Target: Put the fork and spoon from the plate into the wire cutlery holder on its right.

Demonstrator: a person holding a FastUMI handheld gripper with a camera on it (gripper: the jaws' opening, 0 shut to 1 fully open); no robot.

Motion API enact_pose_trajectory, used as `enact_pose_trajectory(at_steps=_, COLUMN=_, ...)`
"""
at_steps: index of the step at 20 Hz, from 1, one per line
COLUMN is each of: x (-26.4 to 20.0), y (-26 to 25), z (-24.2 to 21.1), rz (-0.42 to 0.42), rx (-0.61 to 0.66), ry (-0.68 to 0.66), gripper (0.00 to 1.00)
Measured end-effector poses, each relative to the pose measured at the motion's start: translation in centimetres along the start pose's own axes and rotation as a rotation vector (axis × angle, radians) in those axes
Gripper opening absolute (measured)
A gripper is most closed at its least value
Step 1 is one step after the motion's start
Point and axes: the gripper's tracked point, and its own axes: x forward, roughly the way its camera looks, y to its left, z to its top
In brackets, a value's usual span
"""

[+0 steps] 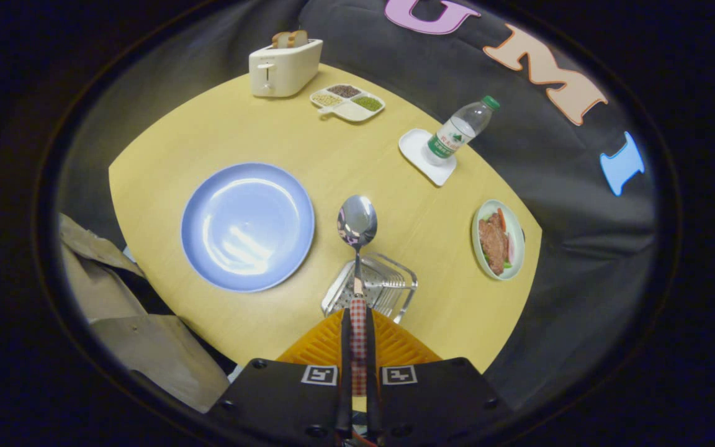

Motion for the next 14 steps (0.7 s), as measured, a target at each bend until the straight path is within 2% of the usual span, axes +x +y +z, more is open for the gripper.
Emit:
enact_pose_trajectory(at_steps=5, x=-0.7, y=-2.8, z=-2.3, rz=-0.033, rx=-0.053, ry=0.102, gripper=0.12)
enact_pose_trajectory(at_steps=10, x=-1.3, y=-4.1, z=-3.6, rz=-0.028, rx=-0.196, ry=0.210, gripper=0.12)
enact_pose_trajectory(at_steps=14, x=-1.1, y=-4.4, z=-3.6, rz=-0.001, rx=-0.252, ry=0.265, gripper=0.12)
